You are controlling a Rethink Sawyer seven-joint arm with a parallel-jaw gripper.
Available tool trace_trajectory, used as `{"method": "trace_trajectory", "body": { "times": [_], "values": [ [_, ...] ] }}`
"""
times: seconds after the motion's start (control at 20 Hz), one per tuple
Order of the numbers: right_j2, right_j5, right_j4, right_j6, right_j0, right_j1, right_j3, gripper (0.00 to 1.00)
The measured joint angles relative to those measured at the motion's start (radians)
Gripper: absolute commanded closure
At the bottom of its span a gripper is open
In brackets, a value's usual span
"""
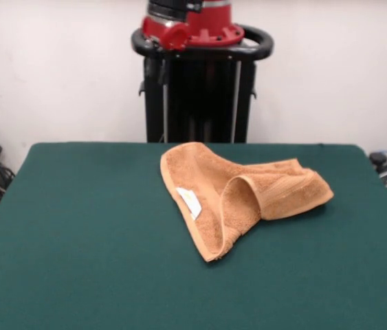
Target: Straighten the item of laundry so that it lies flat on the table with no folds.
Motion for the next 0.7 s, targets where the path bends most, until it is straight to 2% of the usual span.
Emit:
{"method": "trace_trajectory", "body": {
  "times": [0.05, 0.25, 0.35, 0.55, 0.7],
  "values": [
    [0.000, -0.057, -0.015, 0.022, 0.009, 0.057, 0.015, 0.00],
    [0.000, -0.176, -0.039, 0.072, 0.018, 0.141, 0.015, 0.00],
    [0.000, -0.287, -0.050, 0.125, 0.019, 0.200, 0.014, 0.00],
    [0.016, -0.395, -0.053, 0.209, 0.015, 0.243, 0.014, 0.00],
    [0.026, -0.393, -0.053, 0.240, 0.016, 0.239, 0.019, 0.00]
  ]
}}
